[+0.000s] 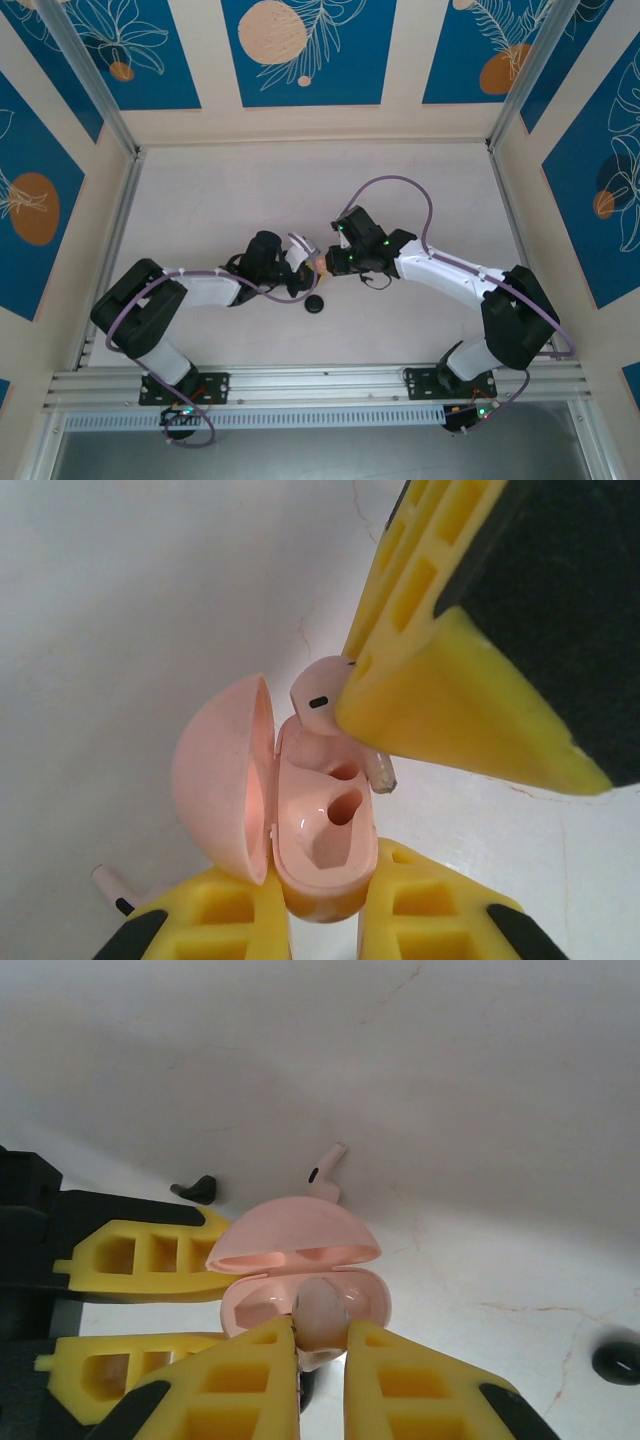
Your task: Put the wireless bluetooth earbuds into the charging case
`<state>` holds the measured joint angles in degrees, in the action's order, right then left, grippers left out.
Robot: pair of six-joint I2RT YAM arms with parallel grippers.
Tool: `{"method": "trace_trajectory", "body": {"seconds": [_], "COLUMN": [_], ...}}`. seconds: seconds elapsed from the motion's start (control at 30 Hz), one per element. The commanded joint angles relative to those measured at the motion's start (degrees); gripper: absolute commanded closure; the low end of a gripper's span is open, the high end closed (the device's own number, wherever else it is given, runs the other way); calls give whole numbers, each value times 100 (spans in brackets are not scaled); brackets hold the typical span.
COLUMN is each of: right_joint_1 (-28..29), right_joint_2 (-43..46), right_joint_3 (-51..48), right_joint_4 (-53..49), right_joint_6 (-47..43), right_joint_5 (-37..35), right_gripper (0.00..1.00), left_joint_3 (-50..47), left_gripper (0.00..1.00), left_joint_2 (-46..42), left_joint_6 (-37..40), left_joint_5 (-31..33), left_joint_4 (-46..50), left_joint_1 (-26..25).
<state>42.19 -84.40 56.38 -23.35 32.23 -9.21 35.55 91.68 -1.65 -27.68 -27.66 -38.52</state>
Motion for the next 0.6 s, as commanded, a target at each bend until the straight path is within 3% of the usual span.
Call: {"method": "trace_trajectory", "body": {"seconds": [0.0, 0.57], "right_joint_1": [113, 90], "right_joint_2": [180, 1242], "right_joint_3": [40, -1131], "right_joint_4": [5, 1839], "right_joint_6": [-179, -1260], "right_joint_5": [-508, -540], "right_gripper": [85, 85], "left_joint_3": [166, 200], "left_gripper": [92, 92], "left_joint_2": [-77, -72], "left_joint_6": [-107, -458], "left_joint_5": [-264, -737], "left_joint_4": [-143, -288], "left_joint_1": [-8, -12]}}
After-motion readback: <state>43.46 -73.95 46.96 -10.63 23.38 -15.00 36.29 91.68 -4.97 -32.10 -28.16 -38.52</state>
